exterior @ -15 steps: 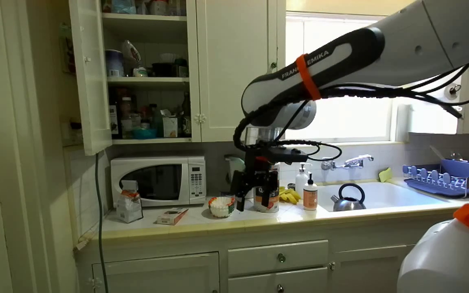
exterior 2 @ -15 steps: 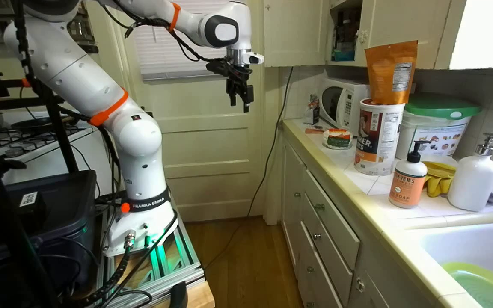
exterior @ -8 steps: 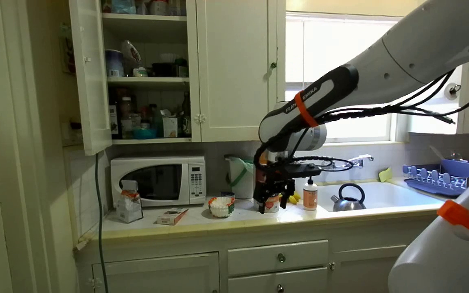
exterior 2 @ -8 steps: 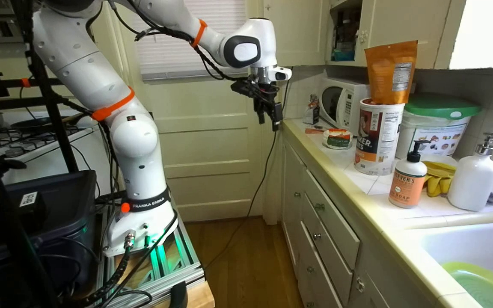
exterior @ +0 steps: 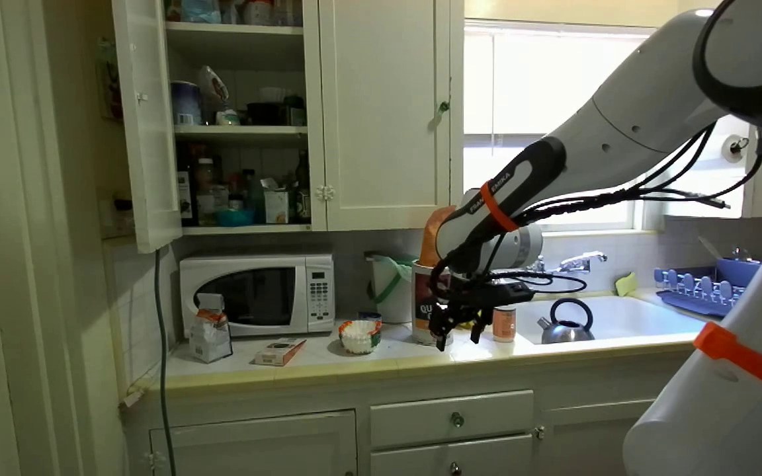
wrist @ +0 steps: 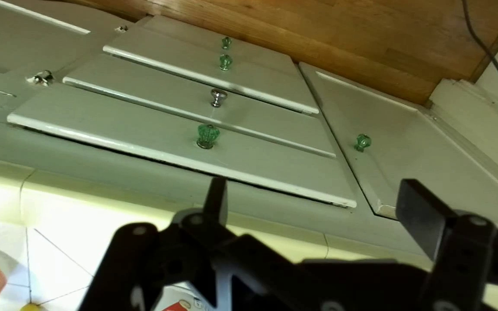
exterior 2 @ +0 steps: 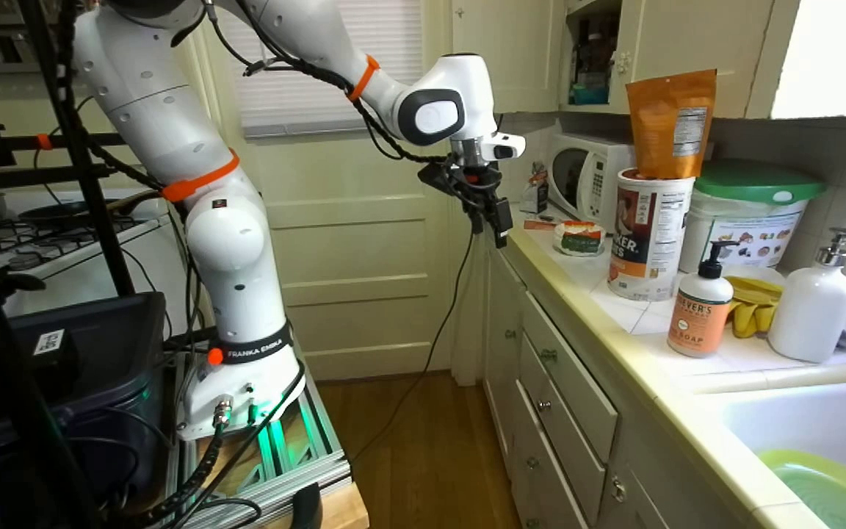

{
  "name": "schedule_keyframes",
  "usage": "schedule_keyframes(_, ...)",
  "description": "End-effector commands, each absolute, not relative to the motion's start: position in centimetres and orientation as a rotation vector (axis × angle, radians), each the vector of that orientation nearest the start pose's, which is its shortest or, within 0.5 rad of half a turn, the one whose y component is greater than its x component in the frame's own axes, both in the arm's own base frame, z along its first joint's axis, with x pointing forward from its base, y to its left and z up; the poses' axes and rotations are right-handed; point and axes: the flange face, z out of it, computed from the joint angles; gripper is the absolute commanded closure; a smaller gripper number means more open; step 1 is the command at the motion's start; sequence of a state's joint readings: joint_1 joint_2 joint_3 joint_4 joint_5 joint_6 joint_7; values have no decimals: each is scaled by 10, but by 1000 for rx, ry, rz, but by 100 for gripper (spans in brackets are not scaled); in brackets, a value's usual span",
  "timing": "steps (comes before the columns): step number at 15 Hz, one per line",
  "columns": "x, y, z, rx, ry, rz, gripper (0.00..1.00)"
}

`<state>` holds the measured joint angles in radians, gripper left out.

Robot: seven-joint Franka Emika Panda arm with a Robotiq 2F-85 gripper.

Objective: Open the top cabinet drawer

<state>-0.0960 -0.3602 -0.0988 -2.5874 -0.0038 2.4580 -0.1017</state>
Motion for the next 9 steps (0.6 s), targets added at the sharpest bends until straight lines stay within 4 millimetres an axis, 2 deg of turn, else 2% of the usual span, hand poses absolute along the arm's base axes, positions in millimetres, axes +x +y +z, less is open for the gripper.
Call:
schedule_keyframes(1, 423, -82, 406, -3119, 134, -367, 0)
schedule_keyframes(2, 423, -82, 407, -3119, 133, -369, 0)
schedule_keyframes(3, 428, -87, 400, -3144, 115, -471, 0)
schedule_keyframes(5, 422, -99, 378, -3139, 243, -465, 0)
schedule_keyframes(9, 408, -131, 329, -3153, 429, -601, 0)
